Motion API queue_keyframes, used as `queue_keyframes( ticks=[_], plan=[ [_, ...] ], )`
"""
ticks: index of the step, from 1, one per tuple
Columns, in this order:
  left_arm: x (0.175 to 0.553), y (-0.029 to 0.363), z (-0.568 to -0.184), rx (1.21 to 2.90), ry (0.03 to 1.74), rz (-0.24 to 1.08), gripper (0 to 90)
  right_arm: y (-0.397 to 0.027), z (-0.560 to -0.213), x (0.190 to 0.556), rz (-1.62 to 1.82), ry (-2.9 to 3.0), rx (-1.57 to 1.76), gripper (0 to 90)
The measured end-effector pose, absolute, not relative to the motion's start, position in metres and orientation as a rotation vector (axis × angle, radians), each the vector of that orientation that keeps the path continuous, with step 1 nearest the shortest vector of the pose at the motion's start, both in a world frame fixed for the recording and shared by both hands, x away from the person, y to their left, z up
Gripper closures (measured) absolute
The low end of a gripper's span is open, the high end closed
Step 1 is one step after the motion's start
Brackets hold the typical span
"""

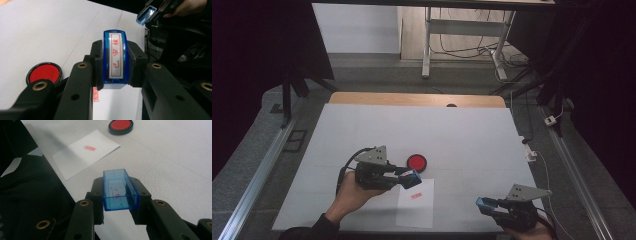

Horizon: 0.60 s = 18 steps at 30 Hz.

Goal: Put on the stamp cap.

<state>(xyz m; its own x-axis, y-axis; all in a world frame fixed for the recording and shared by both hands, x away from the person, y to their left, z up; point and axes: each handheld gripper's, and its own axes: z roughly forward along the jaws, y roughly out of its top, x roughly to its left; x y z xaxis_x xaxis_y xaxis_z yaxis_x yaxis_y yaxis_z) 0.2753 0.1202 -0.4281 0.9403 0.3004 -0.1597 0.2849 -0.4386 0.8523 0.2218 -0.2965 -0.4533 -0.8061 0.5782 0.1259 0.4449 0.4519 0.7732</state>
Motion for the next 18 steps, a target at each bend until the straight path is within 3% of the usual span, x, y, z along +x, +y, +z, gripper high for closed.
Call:
queue_keyframes(
  ticks=[18],
  plan=[
    [0.276,0.119,-0.432,2.053,0.380,0.004,70.6,-0.276,-0.447,0.225,1.358,2.552,0.785,67.8]
  ],
)
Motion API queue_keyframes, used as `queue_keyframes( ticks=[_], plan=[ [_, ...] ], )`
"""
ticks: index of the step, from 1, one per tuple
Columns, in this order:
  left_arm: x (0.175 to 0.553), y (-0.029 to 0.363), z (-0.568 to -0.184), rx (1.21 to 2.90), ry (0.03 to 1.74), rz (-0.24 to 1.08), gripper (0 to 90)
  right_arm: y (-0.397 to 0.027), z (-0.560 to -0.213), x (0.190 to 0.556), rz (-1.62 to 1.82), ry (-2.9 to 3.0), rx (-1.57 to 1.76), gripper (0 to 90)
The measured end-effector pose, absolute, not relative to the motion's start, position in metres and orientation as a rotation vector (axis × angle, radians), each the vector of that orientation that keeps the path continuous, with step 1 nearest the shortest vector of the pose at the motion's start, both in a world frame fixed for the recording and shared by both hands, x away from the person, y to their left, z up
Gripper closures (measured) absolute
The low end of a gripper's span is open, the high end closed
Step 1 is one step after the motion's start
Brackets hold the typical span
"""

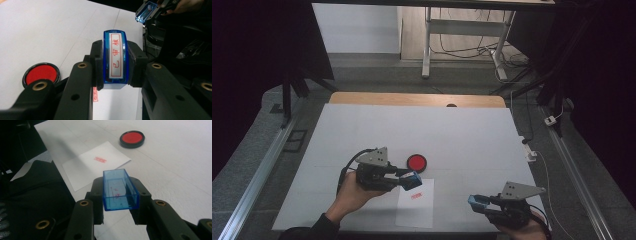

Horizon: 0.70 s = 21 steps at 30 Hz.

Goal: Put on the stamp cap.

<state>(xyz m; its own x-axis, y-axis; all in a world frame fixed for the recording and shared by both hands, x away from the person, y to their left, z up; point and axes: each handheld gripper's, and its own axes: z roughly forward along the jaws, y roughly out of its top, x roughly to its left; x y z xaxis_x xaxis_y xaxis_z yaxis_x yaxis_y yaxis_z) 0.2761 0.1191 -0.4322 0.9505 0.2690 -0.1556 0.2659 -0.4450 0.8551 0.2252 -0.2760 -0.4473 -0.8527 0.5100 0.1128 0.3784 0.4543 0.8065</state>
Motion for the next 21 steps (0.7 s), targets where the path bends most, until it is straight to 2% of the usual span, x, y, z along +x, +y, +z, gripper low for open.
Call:
queue_keyframes(
  ticks=[21],
  plan=[
    [0.274,0.121,-0.430,2.029,0.282,0.003,70.7,-0.231,-0.451,0.241,1.453,2.663,0.533,68.3]
  ],
)
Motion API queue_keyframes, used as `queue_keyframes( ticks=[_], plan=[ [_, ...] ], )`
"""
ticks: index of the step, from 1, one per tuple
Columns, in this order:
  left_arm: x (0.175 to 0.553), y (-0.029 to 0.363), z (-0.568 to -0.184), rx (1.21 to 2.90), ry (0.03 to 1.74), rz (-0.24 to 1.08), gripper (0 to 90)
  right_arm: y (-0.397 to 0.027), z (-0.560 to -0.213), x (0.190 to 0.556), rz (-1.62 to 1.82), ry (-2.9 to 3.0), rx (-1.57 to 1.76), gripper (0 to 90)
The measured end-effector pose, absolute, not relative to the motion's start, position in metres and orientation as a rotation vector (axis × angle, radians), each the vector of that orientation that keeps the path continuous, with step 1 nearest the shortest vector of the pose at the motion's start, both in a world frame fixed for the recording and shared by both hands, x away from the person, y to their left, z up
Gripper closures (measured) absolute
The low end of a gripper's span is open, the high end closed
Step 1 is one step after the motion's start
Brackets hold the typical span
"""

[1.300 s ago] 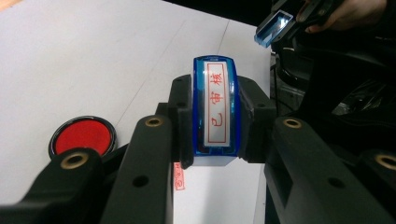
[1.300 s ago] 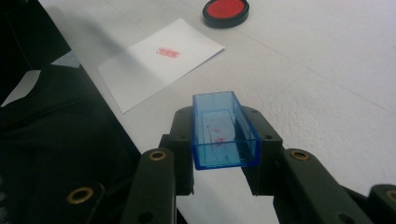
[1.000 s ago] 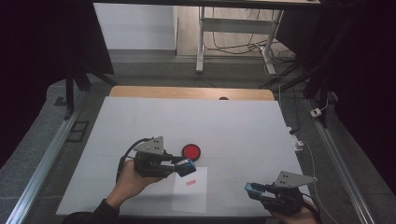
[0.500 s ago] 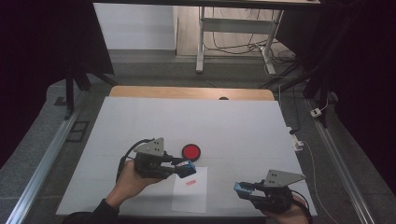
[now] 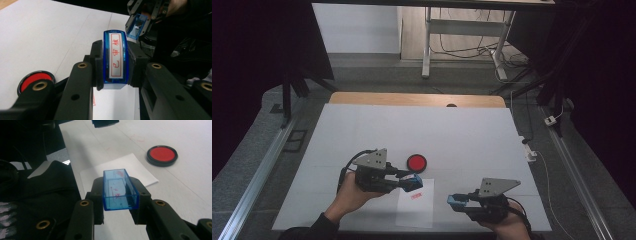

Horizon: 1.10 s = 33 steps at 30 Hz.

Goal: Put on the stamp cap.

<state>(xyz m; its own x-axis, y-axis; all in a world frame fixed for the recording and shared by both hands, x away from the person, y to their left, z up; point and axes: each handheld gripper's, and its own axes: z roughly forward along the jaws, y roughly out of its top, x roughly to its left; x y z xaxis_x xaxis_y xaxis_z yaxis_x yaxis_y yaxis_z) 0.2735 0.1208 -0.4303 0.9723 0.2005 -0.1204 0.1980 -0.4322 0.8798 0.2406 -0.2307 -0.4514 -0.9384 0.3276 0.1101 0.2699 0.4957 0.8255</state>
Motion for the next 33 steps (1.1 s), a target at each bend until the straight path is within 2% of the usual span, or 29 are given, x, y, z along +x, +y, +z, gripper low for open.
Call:
queue_keyframes(
  ticks=[33],
  plan=[
    [0.270,0.119,-0.425,2.039,0.200,0.004,70.7,-0.161,-0.469,0.275,1.528,2.786,0.298,68.4]
  ],
)
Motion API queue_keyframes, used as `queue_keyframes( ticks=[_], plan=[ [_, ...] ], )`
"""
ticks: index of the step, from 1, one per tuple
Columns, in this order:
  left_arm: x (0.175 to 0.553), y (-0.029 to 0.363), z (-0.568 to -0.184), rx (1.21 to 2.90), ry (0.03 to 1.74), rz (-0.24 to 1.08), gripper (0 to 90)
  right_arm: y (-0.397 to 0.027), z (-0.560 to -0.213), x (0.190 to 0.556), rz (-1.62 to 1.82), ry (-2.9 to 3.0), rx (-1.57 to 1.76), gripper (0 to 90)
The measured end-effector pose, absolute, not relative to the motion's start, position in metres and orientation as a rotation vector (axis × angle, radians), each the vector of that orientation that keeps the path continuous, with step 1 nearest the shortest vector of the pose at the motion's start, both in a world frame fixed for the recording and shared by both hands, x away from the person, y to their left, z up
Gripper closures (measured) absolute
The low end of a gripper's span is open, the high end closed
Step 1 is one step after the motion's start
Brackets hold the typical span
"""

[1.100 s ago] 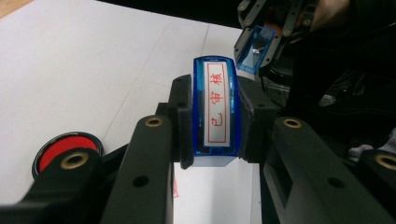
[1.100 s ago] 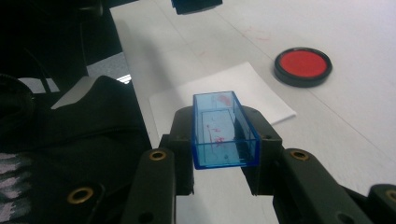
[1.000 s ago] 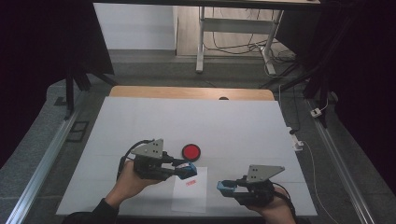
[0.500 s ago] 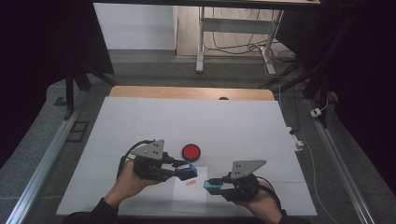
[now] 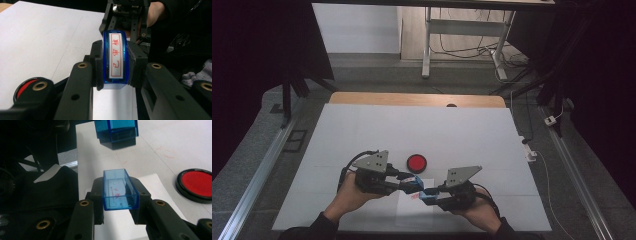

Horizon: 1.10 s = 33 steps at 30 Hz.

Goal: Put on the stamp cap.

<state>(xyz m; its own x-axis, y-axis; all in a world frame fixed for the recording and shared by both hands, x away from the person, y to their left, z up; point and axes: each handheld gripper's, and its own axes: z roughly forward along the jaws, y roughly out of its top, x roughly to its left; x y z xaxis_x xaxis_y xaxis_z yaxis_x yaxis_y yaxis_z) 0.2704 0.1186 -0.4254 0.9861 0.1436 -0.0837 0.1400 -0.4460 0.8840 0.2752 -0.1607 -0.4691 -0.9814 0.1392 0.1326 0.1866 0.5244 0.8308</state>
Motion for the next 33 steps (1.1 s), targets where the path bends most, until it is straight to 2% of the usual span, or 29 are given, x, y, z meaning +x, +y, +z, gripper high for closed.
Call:
queue_keyframes(
  ticks=[15,33],
  plan=[
    [0.268,0.117,-0.424,2.041,0.136,0.011,70.7,-0.141,-0.473,0.281,-1.473,-2.674,-0.217,68.6],
    [0.266,0.114,-0.427,2.055,0.081,0.019,70.7,-0.139,-0.467,0.280,-1.515,-2.637,-0.151,68.7]
  ],
)
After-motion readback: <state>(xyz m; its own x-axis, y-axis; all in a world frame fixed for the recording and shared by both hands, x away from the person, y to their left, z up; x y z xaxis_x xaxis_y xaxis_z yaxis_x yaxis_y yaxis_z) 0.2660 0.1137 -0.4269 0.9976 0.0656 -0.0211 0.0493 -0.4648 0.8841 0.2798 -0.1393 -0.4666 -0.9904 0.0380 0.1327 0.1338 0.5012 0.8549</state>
